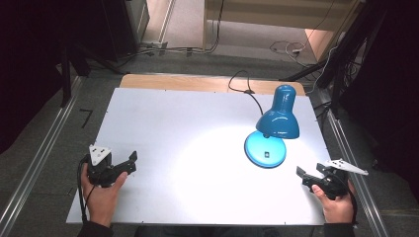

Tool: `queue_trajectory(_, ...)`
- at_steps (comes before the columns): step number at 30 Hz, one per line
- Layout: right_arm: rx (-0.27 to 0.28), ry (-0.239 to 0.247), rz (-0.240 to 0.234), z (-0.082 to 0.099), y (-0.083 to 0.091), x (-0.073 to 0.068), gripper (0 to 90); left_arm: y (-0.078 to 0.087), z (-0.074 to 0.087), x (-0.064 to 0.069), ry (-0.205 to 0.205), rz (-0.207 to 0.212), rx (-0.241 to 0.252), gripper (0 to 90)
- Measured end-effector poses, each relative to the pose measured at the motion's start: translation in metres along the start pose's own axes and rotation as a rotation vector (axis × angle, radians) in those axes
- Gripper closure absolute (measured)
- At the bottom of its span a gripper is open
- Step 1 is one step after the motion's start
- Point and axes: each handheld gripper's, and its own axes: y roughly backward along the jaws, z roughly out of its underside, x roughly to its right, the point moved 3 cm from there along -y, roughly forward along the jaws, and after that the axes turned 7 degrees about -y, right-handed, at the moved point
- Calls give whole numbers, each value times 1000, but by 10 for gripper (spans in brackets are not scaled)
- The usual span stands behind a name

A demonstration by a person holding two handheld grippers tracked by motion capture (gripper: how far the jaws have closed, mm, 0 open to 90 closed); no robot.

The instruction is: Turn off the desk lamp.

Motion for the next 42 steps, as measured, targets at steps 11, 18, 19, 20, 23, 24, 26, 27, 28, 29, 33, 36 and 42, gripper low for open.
queue_trajectory(11,2,18,-6,-1,-1,-4,149,0,1,-1,5,-3,-9,137)
queue_trajectory(18,-1,16,-6,-1,-1,-5,149,0,1,0,5,3,-9,137)
queue_trajectory(19,-1,16,-6,-1,-1,-5,149,0,1,0,5,3,-9,137)
queue_trajectory(20,-1,16,-6,-1,-1,-5,149,0,1,0,5,3,-9,137)
queue_trajectory(23,0,16,-8,-1,-1,-7,149,0,1,-1,8,3,-10,137)
queue_trajectory(24,1,18,-9,-1,-1,-7,149,0,1,-1,10,2,-9,137)
queue_trajectory(26,3,20,-11,-1,-2,-8,149,0,1,-1,9,1,-8,137)
queue_trajectory(27,4,25,-17,-1,-2,-9,149,0,1,-1,10,2,-7,137)
queue_trajectory(28,4,26,-15,-1,-2,-10,149,0,1,-1,10,3,-7,137)
queue_trajectory(29,3,28,-16,-2,-2,-10,149,0,1,-1,10,3,-7,137)
queue_trajectory(33,2,34,-16,-2,-3,-11,149,-1,2,-1,11,4,-9,137)
queue_trajectory(36,2,29,-19,-2,-3,-12,149,-1,2,-1,10,4,-10,137)
queue_trajectory(42,2,31,-20,-3,-3,-13,149,0,1,-1,13,2,-4,137)
